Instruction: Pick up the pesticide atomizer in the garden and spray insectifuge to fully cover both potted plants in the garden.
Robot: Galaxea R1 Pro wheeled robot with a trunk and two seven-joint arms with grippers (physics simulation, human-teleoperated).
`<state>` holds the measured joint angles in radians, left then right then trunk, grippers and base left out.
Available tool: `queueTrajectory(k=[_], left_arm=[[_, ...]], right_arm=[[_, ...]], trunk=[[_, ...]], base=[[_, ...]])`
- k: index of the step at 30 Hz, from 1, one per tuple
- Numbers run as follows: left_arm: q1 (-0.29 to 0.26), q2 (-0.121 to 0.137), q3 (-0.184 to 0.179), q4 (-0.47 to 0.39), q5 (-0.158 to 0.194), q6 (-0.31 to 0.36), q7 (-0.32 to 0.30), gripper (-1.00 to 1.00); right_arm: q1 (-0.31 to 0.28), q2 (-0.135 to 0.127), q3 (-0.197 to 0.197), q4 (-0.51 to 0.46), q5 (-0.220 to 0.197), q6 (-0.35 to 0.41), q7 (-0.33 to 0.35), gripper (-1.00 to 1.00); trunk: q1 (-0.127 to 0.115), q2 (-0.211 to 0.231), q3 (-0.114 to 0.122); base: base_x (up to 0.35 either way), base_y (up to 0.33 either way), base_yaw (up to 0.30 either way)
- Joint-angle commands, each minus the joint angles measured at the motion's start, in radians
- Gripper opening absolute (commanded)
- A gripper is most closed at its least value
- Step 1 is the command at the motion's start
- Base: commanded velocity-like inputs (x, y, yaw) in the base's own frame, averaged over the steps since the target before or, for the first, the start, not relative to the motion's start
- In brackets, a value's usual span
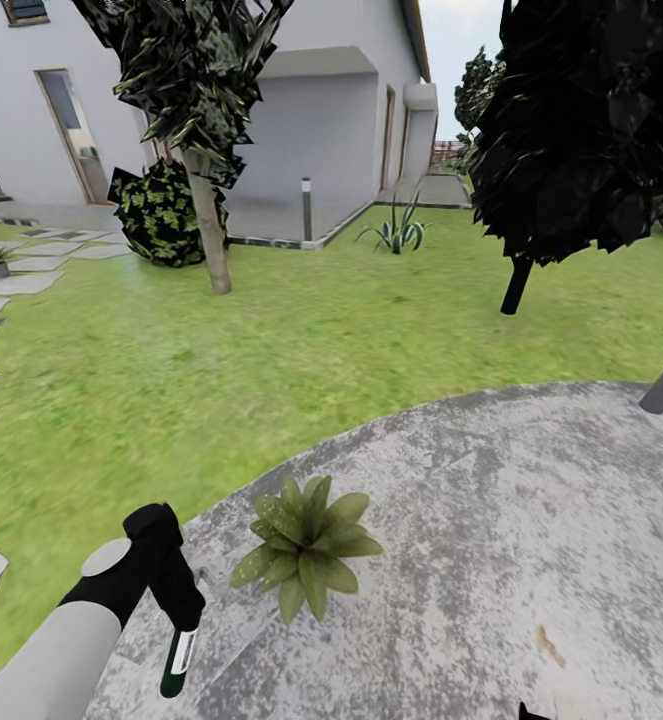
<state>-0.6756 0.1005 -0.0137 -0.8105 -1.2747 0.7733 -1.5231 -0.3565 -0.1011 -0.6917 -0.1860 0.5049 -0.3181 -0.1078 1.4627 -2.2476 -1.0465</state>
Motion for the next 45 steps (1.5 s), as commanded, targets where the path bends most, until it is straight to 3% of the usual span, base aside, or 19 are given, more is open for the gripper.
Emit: queueTrajectory(k=[1,15,21,26,27,29,33,34,38,45], left_arm=[[-0.005,0.000,-0.001,-0.001,-0.008,0.011,-0.009,-1.00],[-0.035,-0.001,-0.001,-0.001,-0.008,0.015,-0.018,-1.00],[-0.038,-0.003,-0.003,-0.001,-0.008,0.015,-0.019,-1.00],[-0.098,-0.002,-0.005,0.011,-0.008,0.014,-0.044,-1.00],[-0.109,-0.001,-0.006,0.013,-0.015,0.014,-0.048,-1.00],[-0.133,-0.001,-0.007,0.015,-0.067,0.014,-0.048,-1.00],[-0.152,-0.003,-0.005,0.008,-0.230,0.014,-0.048,-1.00],[-0.157,-0.003,-0.004,0.007,-0.249,0.015,-0.048,-1.00],[-0.181,-0.004,-0.001,0.011,-0.276,0.016,-0.048,-1.00],[-0.173,0.000,0.006,0.016,-0.285,0.020,-0.048,-1.00]], right_arm=[[-0.001,0.001,-0.006,0.002,0.011,-0.004,-0.004,1.00],[-0.001,0.001,-0.006,0.002,0.011,-0.004,-0.004,1.00],[-0.001,0.001,-0.006,0.000,0.010,-0.004,-0.004,1.00],[-0.001,0.001,-0.006,0.001,0.010,-0.004,-0.004,1.00],[-0.001,0.001,-0.006,0.001,0.010,-0.004,-0.004,1.00],[-0.001,0.001,-0.006,0.001,0.010,-0.004,-0.004,1.00],[-0.001,0.001,-0.005,0.000,0.010,-0.004,-0.004,1.00],[-0.001,0.001,-0.005,0.000,0.010,-0.004,-0.004,1.00],[-0.001,0.001,-0.006,0.000,0.009,-0.004,-0.004,1.00],[-0.001,-0.002,-0.006,0.000,0.010,-0.003,-0.004,1.00]], trunk=[[-0.001,0.000,-0.001],[-0.001,0.000,-0.001],[-0.001,0.000,-0.001],[-0.001,0.000,-0.001],[-0.001,0.000,-0.001],[-0.001,0.000,-0.001],[-0.001,0.000,-0.001],[-0.001,0.000,-0.001],[-0.001,0.000,-0.001],[-0.001,0.000,-0.001]], base=[[-0.239,-0.196,0.204],[0.086,-0.212,0.266],[-0.099,-0.267,0.056],[-0.128,-0.268,0.002],[-0.104,-0.264,0.005],[-0.086,-0.234,0.109],[-0.037,-0.096,0.228],[-0.009,-0.023,0.264],[-0.003,-0.008,0.272],[0.000,-0.001,0.121]])
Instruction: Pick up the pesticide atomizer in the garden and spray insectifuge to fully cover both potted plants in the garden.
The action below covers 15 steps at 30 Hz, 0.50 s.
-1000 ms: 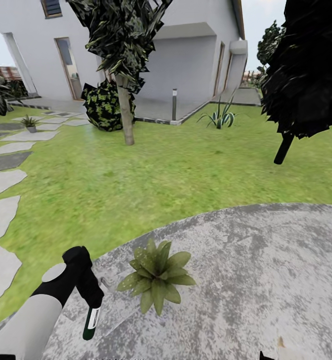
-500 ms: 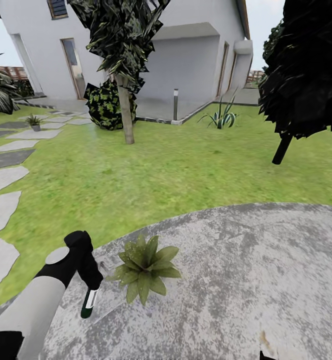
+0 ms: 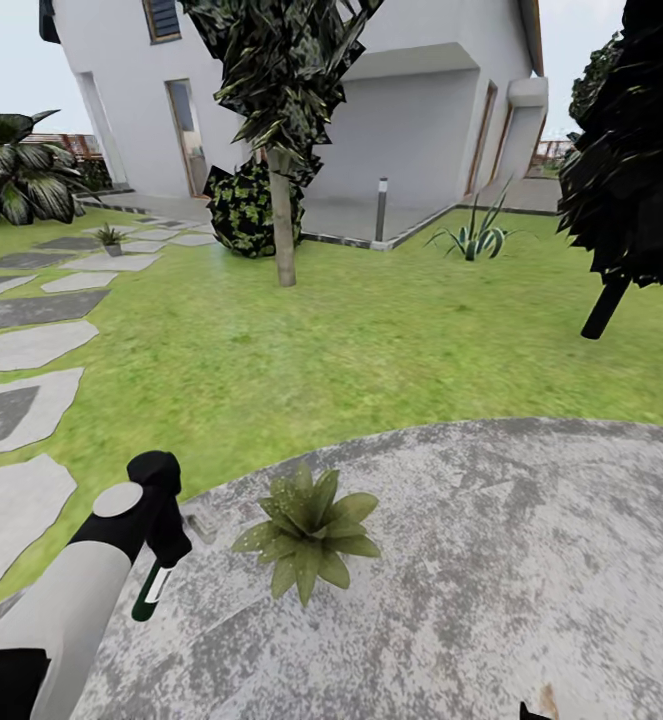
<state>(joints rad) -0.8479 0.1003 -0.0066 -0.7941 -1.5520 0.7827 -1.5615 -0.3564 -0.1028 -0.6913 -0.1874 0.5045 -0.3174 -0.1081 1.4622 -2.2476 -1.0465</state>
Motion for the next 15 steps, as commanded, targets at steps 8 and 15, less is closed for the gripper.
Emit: queueTrajectory(k=[8,15], left_arm=[[0.004,0.006,-0.001,-0.001,-0.007,0.017,-0.009,-1.00],[0.007,0.015,0.003,0.001,-0.006,0.017,-0.009,-1.00]], right_arm=[[-0.001,-0.002,-0.007,0.002,0.010,-0.003,-0.002,1.00],[-0.001,-0.002,-0.007,0.002,0.009,-0.003,-0.002,1.00]], trunk=[[0.000,0.000,-0.001],[0.000,0.000,-0.001]], base=[[0.000,-0.191,0.004],[0.000,-0.270,0.050]])
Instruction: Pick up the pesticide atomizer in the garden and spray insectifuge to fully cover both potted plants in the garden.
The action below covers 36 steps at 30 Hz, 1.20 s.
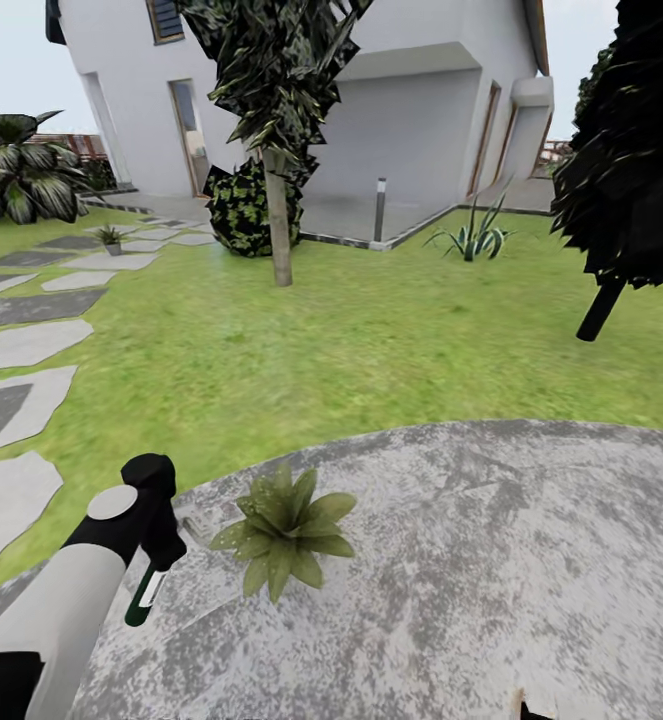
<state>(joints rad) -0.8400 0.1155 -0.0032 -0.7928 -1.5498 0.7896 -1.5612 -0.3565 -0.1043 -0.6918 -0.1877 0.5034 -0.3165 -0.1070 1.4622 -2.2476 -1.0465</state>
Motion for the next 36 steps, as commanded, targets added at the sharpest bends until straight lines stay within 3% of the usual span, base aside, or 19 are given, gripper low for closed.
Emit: queueTrajectory(k=[1,9,11,13,15,17,26,30,36], left_arm=[[0.002,-0.002,0.000,0.000,-0.008,0.011,-0.010,-1.00],[0.034,-0.009,0.001,0.000,0.028,0.017,-0.010,-1.00],[0.066,-0.012,0.002,0.001,0.073,0.021,-0.010,-1.00],[0.087,-0.013,0.001,0.001,0.141,0.023,-0.001,-1.00],[0.100,-0.014,0.000,0.004,0.229,0.023,0.074,-1.00],[0.104,-0.014,-0.001,0.025,0.276,0.023,0.125,-1.00],[0.128,-0.014,-0.001,0.058,0.299,0.023,0.154,-1.00],[0.169,-0.012,0.000,0.057,0.299,0.023,0.169,-1.00],[0.177,-0.016,0.004,0.056,0.300,0.023,0.202,-1.00]], right_arm=[[-0.001,0.000,-0.006,0.002,0.010,-0.004,-0.003,1.00],[-0.001,0.001,-0.006,0.002,0.010,-0.004,-0.003,1.00],[-0.001,0.001,-0.005,0.002,0.010,-0.004,-0.004,1.00],[-0.001,0.001,-0.005,0.002,0.011,-0.004,-0.004,1.00],[-0.001,0.003,-0.005,0.002,0.012,-0.004,-0.004,1.00],[-0.001,0.003,-0.005,0.002,0.012,-0.004,-0.004,1.00],[-0.001,0.003,-0.005,0.002,0.012,-0.004,-0.005,1.00],[-0.001,0.003,-0.005,0.002,0.012,-0.004,-0.005,1.00],[-0.001,0.003,-0.005,0.002,0.012,-0.004,-0.004,1.00]], trunk=[[0.000,0.000,-0.001],[0.000,0.000,-0.001],[0.000,0.000,-0.001],[0.000,0.000,-0.001],[0.000,0.000,-0.001],[0.000,0.000,-0.001],[0.000,0.000,-0.001],[0.000,0.000,-0.001],[0.000,0.000,-0.001]], base=[[0.000,-0.271,0.228],[0.013,-0.272,0.268],[0.083,-0.251,0.278],[0.133,-0.234,0.278],[0.205,-0.202,0.278],[0.251,-0.179,0.278],[0.143,-0.083,0.267],[0.005,-0.002,0.063],[0.062,-0.031,0.005]])
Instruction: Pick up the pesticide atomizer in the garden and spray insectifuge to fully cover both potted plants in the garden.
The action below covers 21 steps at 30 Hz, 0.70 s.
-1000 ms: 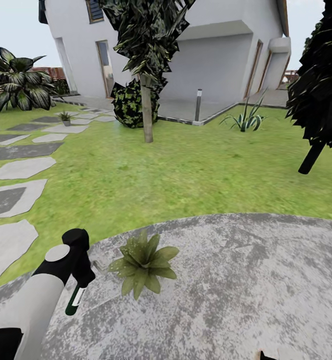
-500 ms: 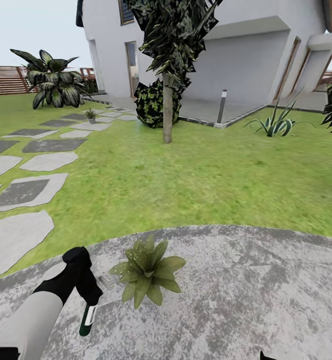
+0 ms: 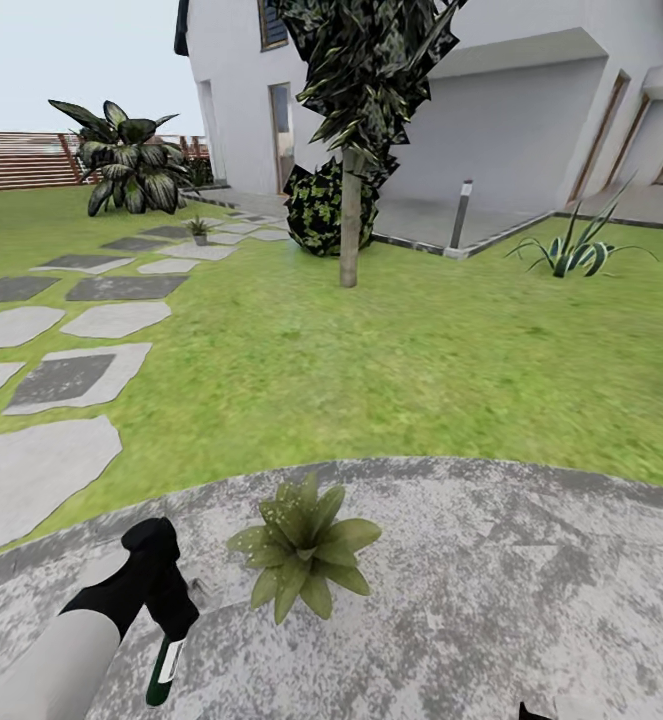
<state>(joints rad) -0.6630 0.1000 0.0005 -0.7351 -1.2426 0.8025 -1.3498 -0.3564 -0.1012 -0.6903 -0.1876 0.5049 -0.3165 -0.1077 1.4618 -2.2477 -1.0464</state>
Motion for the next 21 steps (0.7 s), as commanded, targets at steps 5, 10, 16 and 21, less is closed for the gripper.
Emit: queueTrajectory(k=[5,10,16,21], left_arm=[[0.000,0.001,0.011,-0.003,0.001,0.011,-0.008,-1.00],[0.000,0.001,0.037,-0.003,0.004,0.010,-0.008,-1.00],[0.002,0.000,0.038,-0.001,0.004,0.010,-0.008,-1.00],[0.003,0.000,0.036,-0.001,0.004,0.009,-0.007,-1.00]], right_arm=[[-0.001,0.000,-0.006,0.002,0.011,-0.004,-0.004,1.00],[-0.001,0.000,-0.006,0.002,0.011,-0.004,-0.004,1.00],[-0.001,0.000,-0.006,0.002,0.011,-0.004,-0.004,1.00],[-0.001,0.000,-0.006,0.002,0.011,-0.004,-0.004,1.00]], trunk=[[0.000,0.000,-0.001],[0.000,0.000,-0.001],[0.000,0.000,-0.001],[0.000,0.000,-0.001]], base=[[0.267,-0.074,0.000],[0.330,-0.005,0.022],[0.241,0.000,0.229],[0.019,-0.026,0.120]])
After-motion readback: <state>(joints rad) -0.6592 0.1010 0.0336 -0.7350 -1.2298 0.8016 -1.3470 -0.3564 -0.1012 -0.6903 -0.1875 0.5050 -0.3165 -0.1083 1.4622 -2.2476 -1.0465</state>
